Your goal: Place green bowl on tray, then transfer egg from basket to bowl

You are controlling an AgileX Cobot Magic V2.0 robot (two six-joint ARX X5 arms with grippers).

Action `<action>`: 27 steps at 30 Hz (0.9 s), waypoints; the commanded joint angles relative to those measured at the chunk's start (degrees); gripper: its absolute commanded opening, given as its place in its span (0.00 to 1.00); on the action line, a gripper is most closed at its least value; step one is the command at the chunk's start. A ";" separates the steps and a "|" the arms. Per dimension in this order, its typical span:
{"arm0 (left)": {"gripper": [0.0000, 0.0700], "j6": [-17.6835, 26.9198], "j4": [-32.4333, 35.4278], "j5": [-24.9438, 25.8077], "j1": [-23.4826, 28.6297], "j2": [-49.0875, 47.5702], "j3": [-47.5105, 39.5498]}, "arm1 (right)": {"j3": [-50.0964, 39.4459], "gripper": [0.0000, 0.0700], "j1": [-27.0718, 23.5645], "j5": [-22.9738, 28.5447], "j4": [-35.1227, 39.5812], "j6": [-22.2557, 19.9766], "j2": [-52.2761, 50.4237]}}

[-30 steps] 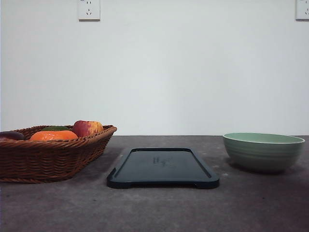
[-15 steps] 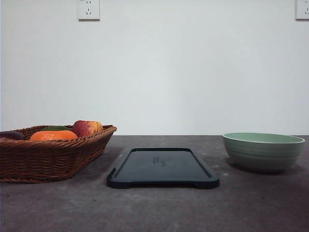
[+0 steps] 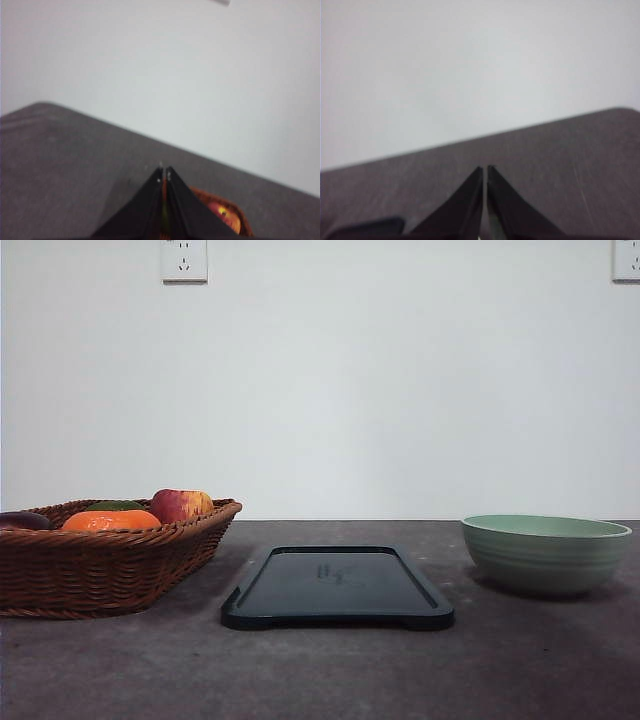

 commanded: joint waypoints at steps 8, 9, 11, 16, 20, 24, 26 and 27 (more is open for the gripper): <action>0.00 6.57 -11.14 8.50 0.07 17.33 14.30 | 11.53 0.01 -0.02 -7.16 -3.62 -3.91 16.43; 0.00 7.26 -12.40 9.72 0.06 19.64 15.81 | 12.86 0.01 -0.02 -7.55 -4.78 -3.93 18.74; 0.00 8.29 -14.41 12.10 0.04 23.84 18.46 | 15.19 0.01 -0.02 -8.66 -7.40 -4.02 22.93; 0.00 9.20 -18.53 17.27 0.00 33.94 24.51 | 19.53 0.01 -0.02 -11.74 -12.70 -4.06 33.58; 0.00 9.22 -21.61 18.70 0.00 40.84 28.47 | 22.46 0.01 -0.02 -13.85 -16.82 -4.04 41.24; 0.00 9.23 -25.86 20.69 0.00 46.45 32.26 | 25.67 0.01 -0.02 -16.29 -22.22 -4.12 47.74; 0.00 9.37 -28.11 21.56 0.00 48.88 34.05 | 27.00 0.01 -0.02 -16.79 -24.41 -4.32 50.25; 0.01 9.44 -29.05 22.16 0.00 49.89 34.75 | 27.48 0.01 -0.02 -17.02 -25.18 -4.65 51.18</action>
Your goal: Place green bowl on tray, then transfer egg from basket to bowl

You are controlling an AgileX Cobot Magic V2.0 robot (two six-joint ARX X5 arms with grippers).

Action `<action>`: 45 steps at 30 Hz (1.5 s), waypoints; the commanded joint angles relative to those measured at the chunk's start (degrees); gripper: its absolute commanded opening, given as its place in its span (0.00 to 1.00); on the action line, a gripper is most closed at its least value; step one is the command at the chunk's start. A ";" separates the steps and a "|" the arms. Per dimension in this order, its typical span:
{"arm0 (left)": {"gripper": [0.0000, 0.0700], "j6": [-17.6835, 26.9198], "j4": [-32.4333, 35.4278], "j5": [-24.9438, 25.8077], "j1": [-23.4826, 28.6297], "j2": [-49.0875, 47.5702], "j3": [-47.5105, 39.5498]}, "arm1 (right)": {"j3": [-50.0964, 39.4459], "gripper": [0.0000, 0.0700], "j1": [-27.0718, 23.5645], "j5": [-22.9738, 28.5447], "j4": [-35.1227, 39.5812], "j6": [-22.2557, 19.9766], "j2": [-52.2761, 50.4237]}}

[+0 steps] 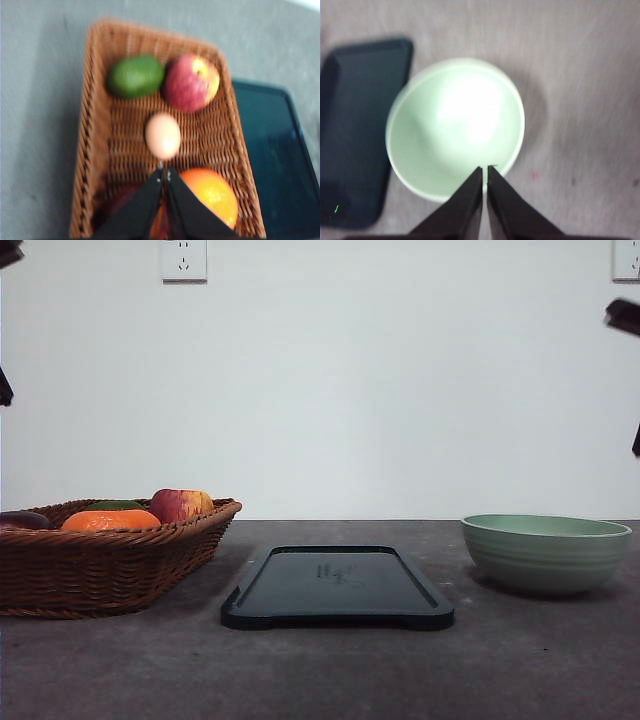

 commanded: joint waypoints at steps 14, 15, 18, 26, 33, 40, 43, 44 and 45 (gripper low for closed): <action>0.69 2.01 -2.69 2.60 0.00 3.82 3.08 | 1.86 0.38 -0.02 -0.81 -1.10 -4.68 2.53; 0.69 1.97 -2.69 2.60 0.00 3.82 3.08 | 1.86 0.41 -0.02 -0.82 -1.12 -4.46 2.53; 0.68 1.95 -2.70 2.60 0.00 3.82 3.08 | 2.15 0.42 -0.02 -0.84 -2.12 -4.06 2.54; 0.68 1.97 -3.08 2.62 0.00 3.82 3.08 | 11.58 0.42 -0.88 0.63 -13.27 -4.38 6.35; 0.68 1.97 -3.15 2.60 0.00 3.82 3.08 | 22.29 0.43 -2.22 1.14 -21.67 -8.63 15.19; 0.68 1.97 -3.12 2.60 0.00 3.82 3.08 | 26.65 0.44 -2.29 1.12 -21.45 -9.71 24.02; 0.68 1.97 -3.12 2.60 0.00 3.82 3.08 | 26.95 0.44 -2.29 1.14 -20.86 -9.81 27.56; 0.68 1.97 -3.12 2.60 0.00 3.82 3.08 | 26.95 0.44 -2.29 1.14 -20.57 -9.88 28.66; 0.68 1.97 -3.12 2.60 0.00 3.82 3.08 | 26.95 0.44 -2.29 1.16 -20.27 -10.03 29.68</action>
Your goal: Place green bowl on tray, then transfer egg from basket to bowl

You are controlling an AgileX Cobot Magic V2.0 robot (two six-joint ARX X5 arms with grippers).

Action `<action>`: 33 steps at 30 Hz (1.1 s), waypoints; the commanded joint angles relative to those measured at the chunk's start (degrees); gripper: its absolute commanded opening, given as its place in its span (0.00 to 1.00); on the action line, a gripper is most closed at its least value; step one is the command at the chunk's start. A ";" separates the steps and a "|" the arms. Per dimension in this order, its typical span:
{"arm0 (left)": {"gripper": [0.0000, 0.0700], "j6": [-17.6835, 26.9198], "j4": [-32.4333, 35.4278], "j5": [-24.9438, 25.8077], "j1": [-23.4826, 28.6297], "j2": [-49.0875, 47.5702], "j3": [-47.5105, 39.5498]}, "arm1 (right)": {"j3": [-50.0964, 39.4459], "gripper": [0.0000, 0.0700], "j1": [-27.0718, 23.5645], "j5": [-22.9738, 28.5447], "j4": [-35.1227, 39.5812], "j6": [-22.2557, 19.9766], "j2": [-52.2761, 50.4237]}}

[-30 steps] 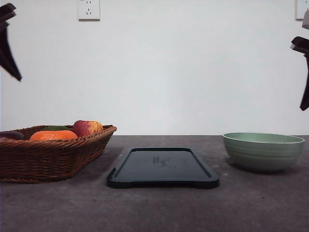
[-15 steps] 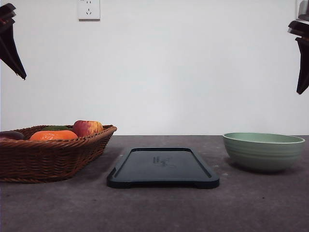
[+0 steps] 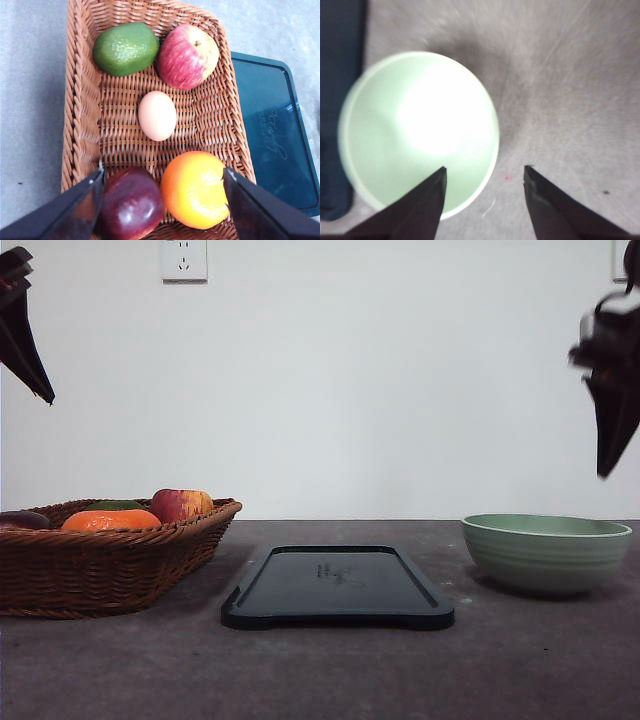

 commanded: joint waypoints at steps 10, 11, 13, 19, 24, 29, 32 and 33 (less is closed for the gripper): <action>0.68 0.39 0.26 0.24 0.00 0.37 1.31 | 1.14 0.20 0.00 0.15 3.52 -1.49 7.97; 0.68 0.39 0.25 0.24 0.00 0.37 1.31 | 1.14 0.13 0.00 0.21 3.50 -1.58 8.17; 0.68 0.39 0.25 0.24 0.00 0.37 1.31 | 1.14 0.03 0.00 0.26 3.54 -1.71 8.35; 0.68 0.39 0.31 0.24 0.00 0.37 1.31 | 4.71 0.00 0.06 -0.36 -1.33 -1.71 8.36; 0.67 0.39 0.31 0.24 0.00 0.37 1.31 | 14.46 0.00 1.59 -0.35 -10.76 -1.85 8.36; 0.67 0.39 0.31 0.24 0.00 0.37 1.31 | 24.23 0.00 5.63 -0.47 -16.53 -1.88 8.38; 0.67 0.39 0.31 0.24 0.00 0.37 1.31 | 28.69 0.00 9.45 -0.49 -19.10 -1.90 9.16; 0.67 0.39 0.32 0.24 0.00 0.37 1.31 | 29.63 0.00 10.69 -0.46 -19.31 -1.90 9.50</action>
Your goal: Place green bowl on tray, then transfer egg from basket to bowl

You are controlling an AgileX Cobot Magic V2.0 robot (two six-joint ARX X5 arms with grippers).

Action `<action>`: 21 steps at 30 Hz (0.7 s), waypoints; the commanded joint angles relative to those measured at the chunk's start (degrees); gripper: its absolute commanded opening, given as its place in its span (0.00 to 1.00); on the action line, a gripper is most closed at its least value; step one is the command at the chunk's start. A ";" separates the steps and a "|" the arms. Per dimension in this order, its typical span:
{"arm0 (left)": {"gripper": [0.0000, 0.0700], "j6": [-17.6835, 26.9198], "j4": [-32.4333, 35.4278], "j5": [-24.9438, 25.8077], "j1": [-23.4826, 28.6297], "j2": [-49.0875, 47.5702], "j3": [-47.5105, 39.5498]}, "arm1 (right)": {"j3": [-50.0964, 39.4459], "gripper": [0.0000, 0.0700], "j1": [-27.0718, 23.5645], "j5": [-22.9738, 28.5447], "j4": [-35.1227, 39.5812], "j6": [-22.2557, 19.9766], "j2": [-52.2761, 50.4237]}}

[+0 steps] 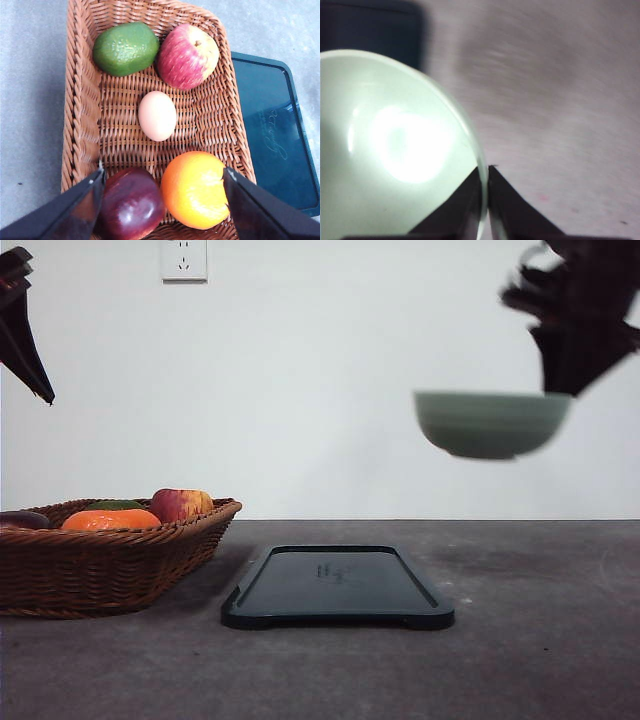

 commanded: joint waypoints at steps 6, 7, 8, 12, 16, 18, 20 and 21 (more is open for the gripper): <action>0.67 0.38 0.52 0.22 0.00 0.37 1.31 | 4.69 0.00 8.52 -0.15 2.11 -0.45 5.65; 0.67 0.38 0.51 0.22 0.00 0.37 1.31 | 4.89 0.00 9.55 -0.13 2.35 -0.47 6.57; 0.67 0.38 0.50 0.22 0.00 0.37 1.31 | 5.06 0.00 10.52 -0.13 2.60 -0.48 7.50; 0.67 0.37 0.48 0.22 0.00 0.37 1.31 | 5.27 0.00 13.54 -0.05 5.06 -0.48 11.57; 0.67 0.38 0.48 0.22 0.00 0.37 1.31 | 5.30 0.00 15.65 0.22 8.85 -0.32 15.45; 0.67 0.36 0.48 0.22 0.00 0.37 1.31 | 5.32 0.00 16.33 0.48 9.65 -0.22 17.12; 0.67 0.36 0.46 0.22 0.00 0.37 1.31 | 5.33 0.00 16.97 1.51 9.74 -0.23 18.70; 0.67 0.36 0.39 0.22 0.00 0.37 1.31 | 5.33 0.00 17.23 2.36 9.67 -0.24 19.38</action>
